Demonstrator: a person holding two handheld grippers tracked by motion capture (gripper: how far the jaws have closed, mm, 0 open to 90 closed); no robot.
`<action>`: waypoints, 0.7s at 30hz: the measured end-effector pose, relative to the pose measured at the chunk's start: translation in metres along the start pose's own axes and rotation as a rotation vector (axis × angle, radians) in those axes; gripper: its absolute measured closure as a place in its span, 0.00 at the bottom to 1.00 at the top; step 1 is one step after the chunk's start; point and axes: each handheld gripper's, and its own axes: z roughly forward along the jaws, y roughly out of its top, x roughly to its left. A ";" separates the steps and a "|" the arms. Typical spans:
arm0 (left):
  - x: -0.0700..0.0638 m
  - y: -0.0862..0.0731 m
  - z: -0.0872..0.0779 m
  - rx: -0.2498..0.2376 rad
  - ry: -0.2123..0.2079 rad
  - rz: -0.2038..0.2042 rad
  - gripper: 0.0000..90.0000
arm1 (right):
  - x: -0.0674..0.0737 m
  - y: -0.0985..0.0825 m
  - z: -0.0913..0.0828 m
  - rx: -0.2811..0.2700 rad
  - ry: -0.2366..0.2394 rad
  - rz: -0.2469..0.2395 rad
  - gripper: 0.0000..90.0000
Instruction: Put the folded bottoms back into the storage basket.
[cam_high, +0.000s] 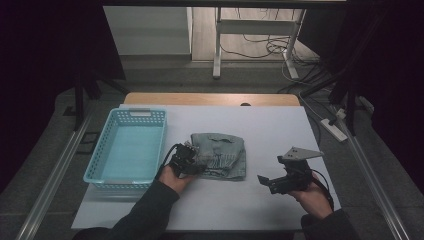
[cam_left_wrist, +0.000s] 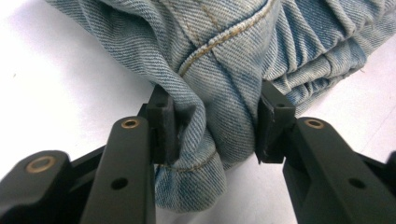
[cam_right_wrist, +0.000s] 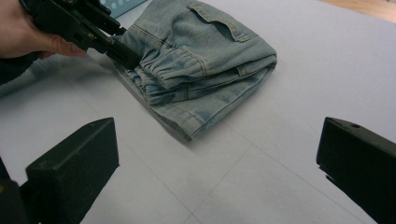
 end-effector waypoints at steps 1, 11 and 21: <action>0.000 0.000 0.000 0.000 -0.001 -0.001 0.64 | -0.001 0.001 0.002 0.005 0.001 0.004 0.00; 0.001 -0.001 0.001 -0.005 -0.006 -0.008 0.62 | -0.010 0.013 0.021 0.037 -0.006 0.021 0.00; 0.001 -0.001 0.000 -0.004 -0.006 -0.003 0.62 | -0.021 0.028 0.046 0.086 -0.014 0.040 0.00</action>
